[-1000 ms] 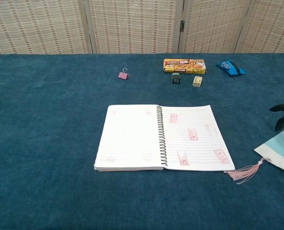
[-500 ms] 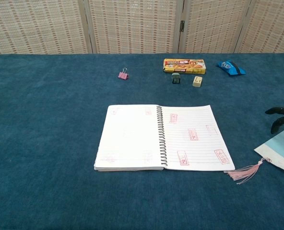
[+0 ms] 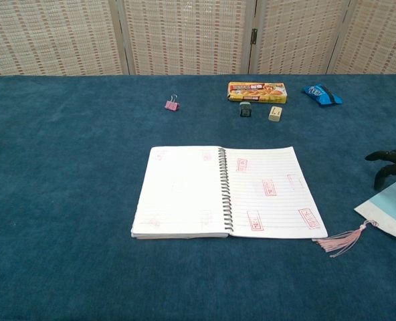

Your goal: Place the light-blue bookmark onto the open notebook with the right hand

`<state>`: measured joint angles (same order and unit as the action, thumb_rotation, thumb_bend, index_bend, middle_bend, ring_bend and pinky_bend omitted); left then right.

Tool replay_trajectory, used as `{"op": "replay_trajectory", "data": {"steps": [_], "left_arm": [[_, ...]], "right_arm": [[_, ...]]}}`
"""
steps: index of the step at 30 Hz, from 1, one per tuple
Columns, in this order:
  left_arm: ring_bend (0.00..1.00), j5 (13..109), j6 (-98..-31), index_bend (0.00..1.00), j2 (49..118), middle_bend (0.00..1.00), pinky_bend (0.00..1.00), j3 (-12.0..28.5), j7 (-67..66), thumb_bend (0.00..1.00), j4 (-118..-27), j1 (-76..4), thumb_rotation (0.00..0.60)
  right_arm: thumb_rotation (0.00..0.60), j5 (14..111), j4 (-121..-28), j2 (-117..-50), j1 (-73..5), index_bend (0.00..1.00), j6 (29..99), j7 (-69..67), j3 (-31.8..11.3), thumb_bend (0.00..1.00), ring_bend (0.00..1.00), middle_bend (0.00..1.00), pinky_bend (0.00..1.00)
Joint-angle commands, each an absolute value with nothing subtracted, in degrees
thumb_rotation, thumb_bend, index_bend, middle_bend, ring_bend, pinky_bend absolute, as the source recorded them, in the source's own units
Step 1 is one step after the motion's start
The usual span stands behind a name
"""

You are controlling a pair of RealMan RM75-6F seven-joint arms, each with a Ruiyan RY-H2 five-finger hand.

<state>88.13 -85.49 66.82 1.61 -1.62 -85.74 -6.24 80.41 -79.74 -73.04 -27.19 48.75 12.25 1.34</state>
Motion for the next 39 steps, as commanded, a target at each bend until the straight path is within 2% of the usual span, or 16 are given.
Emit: {"op": "replay_trajectory", "data": {"steps": [1, 15, 27, 39], "left_arm": [[0.00, 88.1, -85.5, 0.18, 66.8, 0.03, 0.00, 1.6, -1.6, 0.32, -85.7, -6.2, 0.600], [0.00, 87.8, -85.3, 0.18, 66.9, 0.03, 0.00, 1.7, -1.7, 0.32, -85.6, -6.3, 0.600], [0.00, 87.5, -85.0, 0.19, 67.0, 0.03, 0.00, 1.8, -1.7, 0.32, -85.4, -6.4, 0.600], [0.00, 87.3, -84.9, 0.18, 67.1, 0.03, 0.00, 1.9, -1.8, 0.32, -85.2, -6.5, 0.600]], "right_arm": [[0.600, 80.2, -79.6, -73.2, -27.3, 0.32, 48.7, 12.3, 1.3, 0.17, 0.00, 0.00, 0.00], [0.600, 79.6, -78.1, -74.2, -27.9, 0.32, 48.6, 11.7, 1.4, 0.17, 0.00, 0.00, 0.00], [0.600, 79.3, -77.2, -74.9, -28.1, 0.42, 49.0, 11.0, 1.3, 0.19, 0.00, 0.00, 0.00], [0.600, 82.6, -78.2, -74.5, -27.4, 0.45, 53.5, 9.7, 1.5, 0.19, 0.00, 0.00, 0.00]]}}
